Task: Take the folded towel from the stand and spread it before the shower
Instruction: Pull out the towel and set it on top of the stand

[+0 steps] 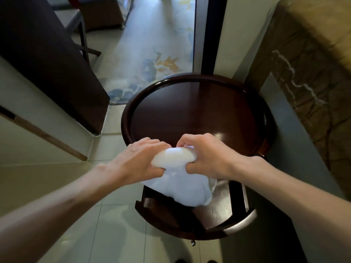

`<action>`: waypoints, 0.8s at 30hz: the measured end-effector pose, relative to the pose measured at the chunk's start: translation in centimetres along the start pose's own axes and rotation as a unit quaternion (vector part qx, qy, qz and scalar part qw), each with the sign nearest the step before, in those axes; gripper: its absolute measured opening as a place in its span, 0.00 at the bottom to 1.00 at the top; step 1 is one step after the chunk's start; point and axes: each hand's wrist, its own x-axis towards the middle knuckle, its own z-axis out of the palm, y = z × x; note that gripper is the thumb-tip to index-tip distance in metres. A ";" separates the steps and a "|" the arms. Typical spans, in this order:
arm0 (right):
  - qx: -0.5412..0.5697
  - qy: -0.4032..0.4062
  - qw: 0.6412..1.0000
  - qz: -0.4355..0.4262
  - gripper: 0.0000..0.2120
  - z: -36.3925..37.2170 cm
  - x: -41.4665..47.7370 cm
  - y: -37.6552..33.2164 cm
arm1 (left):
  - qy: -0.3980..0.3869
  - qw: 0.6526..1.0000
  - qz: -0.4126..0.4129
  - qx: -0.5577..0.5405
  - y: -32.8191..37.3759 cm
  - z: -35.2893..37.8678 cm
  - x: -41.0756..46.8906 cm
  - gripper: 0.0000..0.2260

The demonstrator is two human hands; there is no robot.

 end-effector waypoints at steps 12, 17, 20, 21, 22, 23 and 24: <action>-0.042 0.094 0.994 -0.034 0.23 -7.3 3.1 -0.9 | 0.057 0.998 0.013 0.040 1.3 -7.7 5.4 0.22; -0.056 0.132 0.989 -0.041 0.19 -8.7 3.7 1.1 | 0.079 0.996 0.022 0.046 2.1 -7.9 8.3 0.24; -0.053 0.152 0.986 -0.044 0.19 -9.8 4.3 2.0 | 0.084 0.995 0.029 0.052 2.6 -8.6 9.9 0.24; -0.054 0.160 0.985 -0.046 0.19 -10.3 4.5 2.2 | 0.089 0.994 0.032 0.051 2.7 -8.9 10.5 0.24; -0.055 0.167 0.983 -0.051 0.19 -10.8 4.8 2.3 | 0.096 0.994 0.034 0.049 2.8 -9.3 11.0 0.23; -0.058 0.175 0.981 -0.056 0.19 -11.4 5.0 2.4 | 0.103 0.993 0.036 0.048 2.9 -9.7 11.6 0.22; -0.062 0.183 0.979 -0.062 0.19 -11.9 5.2 2.4 | 0.112 0.992 0.037 0.049 3.0 -10.1 12.1 0.22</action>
